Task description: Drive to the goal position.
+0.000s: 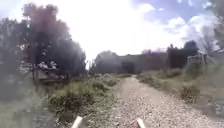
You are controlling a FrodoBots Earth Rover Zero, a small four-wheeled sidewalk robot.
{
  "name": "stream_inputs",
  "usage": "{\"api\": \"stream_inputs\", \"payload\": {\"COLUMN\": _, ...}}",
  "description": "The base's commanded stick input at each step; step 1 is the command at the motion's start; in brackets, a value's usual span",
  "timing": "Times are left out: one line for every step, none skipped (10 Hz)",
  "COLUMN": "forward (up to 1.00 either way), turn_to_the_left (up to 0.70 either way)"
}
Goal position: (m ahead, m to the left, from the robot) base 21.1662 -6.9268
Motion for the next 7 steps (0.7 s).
{"api": "stream_inputs", "payload": {"forward": 0.7, "turn_to_the_left": 0.0}}
{"api": "stream_inputs", "payload": {"forward": 0.7, "turn_to_the_left": 0.0}}
{"api": "stream_inputs", "payload": {"forward": 0.7, "turn_to_the_left": 0.0}}
{"api": "stream_inputs", "payload": {"forward": 0.7, "turn_to_the_left": 0.0}}
{"api": "stream_inputs", "payload": {"forward": 0.7, "turn_to_the_left": 0.0}}
{"api": "stream_inputs", "payload": {"forward": 0.7, "turn_to_the_left": -0.05}}
{"api": "stream_inputs", "payload": {"forward": 0.7, "turn_to_the_left": -0.13}}
